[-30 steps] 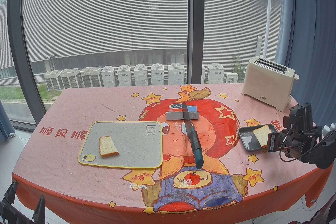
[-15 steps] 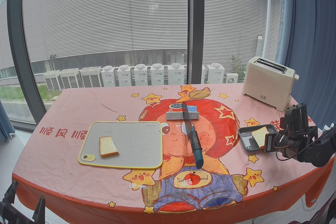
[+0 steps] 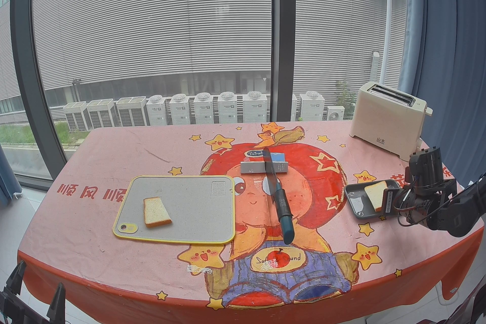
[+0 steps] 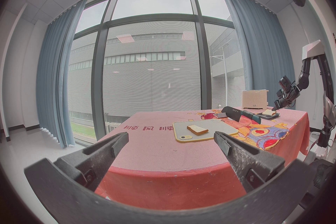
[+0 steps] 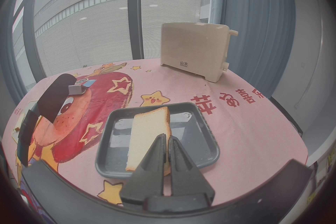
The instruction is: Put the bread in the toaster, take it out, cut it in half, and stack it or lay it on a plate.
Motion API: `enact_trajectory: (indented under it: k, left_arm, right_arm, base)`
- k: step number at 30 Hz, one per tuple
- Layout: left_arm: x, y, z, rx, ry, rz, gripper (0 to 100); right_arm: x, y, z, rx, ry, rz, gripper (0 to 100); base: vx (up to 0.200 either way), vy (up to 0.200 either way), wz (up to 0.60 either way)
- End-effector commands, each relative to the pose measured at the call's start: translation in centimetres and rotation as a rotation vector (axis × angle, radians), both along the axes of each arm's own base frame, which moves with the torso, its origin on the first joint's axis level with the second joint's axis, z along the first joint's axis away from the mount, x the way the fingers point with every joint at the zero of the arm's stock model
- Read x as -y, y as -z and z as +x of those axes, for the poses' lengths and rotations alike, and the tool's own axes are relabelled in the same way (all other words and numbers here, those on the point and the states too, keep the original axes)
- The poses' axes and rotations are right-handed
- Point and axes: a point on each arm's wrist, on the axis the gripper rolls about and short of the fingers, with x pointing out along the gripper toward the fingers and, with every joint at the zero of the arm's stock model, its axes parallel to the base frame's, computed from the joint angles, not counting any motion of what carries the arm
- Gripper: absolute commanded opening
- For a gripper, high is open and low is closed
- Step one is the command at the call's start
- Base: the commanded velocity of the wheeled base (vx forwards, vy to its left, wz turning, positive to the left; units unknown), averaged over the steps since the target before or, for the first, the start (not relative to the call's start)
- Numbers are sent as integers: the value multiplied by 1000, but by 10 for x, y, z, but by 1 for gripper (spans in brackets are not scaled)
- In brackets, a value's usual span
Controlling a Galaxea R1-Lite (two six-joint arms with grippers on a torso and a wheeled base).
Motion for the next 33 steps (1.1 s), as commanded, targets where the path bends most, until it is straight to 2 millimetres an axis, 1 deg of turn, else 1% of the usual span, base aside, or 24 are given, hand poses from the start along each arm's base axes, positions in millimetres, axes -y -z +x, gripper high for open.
enact_trajectory:
  k: [1, 26, 27, 33]
  left_arm:
    - [0, 5, 1, -11, 0, 0, 100]
    - [0, 5, 1, -11, 0, 0, 100]
    - [0, 5, 1, -11, 0, 0, 100]
    - [0, 5, 1, -11, 0, 0, 100]
  right_arm:
    - [5, 2, 5, -5, 22, -2, 0]
    - [6, 0, 5, 0, 22, -1, 0]
    - [6, 0, 5, 0, 22, -1, 100]
    - [5, -4, 6, 17, 24, 7, 100]
  base:
    - [0, 0, 0]
    - [0, 0, 0]
    - [0, 0, 0]
    - [0, 0, 0]
